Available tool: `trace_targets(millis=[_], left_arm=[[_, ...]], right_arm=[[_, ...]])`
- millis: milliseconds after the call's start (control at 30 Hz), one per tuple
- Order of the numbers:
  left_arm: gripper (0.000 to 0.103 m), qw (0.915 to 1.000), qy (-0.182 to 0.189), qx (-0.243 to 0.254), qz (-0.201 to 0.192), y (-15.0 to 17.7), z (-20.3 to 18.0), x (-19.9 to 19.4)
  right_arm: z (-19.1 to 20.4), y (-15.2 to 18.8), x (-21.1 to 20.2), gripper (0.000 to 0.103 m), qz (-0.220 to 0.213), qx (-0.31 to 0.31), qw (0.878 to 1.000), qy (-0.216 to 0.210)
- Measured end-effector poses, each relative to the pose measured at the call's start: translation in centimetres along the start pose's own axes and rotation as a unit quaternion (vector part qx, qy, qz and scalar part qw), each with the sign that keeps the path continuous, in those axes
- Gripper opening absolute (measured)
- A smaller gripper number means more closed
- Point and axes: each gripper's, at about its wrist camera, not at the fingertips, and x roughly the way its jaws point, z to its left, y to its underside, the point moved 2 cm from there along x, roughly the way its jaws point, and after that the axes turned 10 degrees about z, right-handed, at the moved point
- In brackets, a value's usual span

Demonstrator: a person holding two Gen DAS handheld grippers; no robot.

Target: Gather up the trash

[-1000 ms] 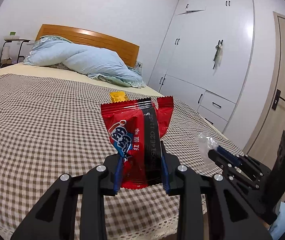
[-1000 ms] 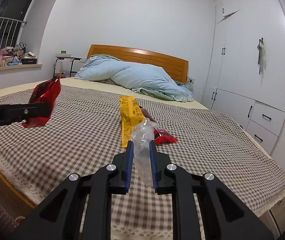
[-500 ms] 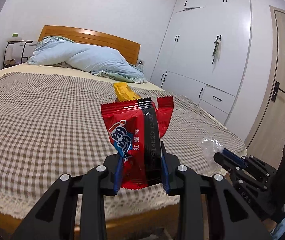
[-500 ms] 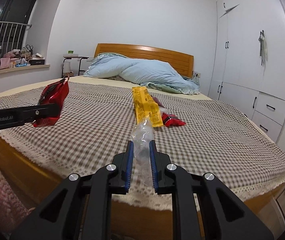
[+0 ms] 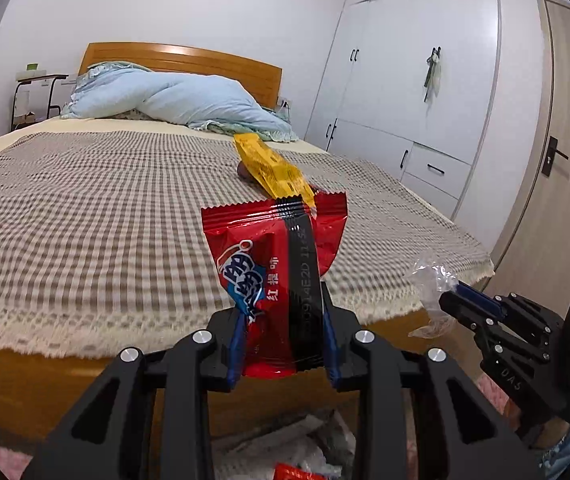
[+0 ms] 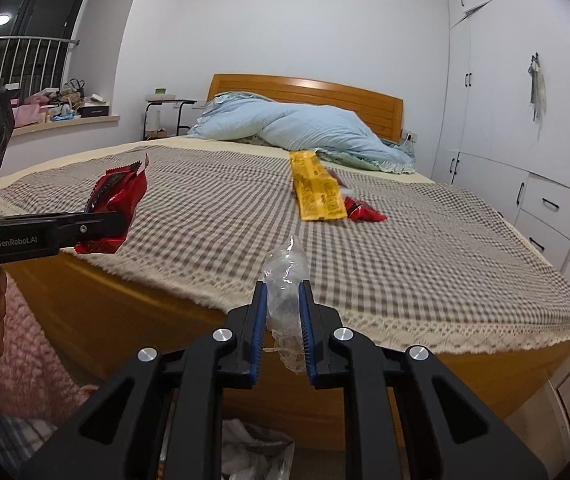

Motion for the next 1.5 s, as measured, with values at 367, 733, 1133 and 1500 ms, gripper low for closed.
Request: trace_targets(millis=[367,733,1133,1500], left_arm=[[0.029,0.9988,0.004,0.003,0.049,4.0,-0.5,-1.2],[0.029,0.9937,0.006,0.01,0.111,7.2,-0.7,-0.1],[0.029,0.9792,-0.018,0.03,0.2,10.2,-0.4,3.6],[0.029,0.9423,-0.016,0.029,0.333,13.4,-0.2,10.1]], right_arm=[[2.1,3.3,-0.3,0.016,0.057,-0.012,0.997,-0.04],[4.0,5.8,0.6,0.016,0.118,-0.029,0.99,-0.068],[3.9,8.4,2.8,0.016,0.177,-0.027,0.981,-0.077],[2.7,11.0,6.2,0.016,0.255,0.001,0.963,-0.087]])
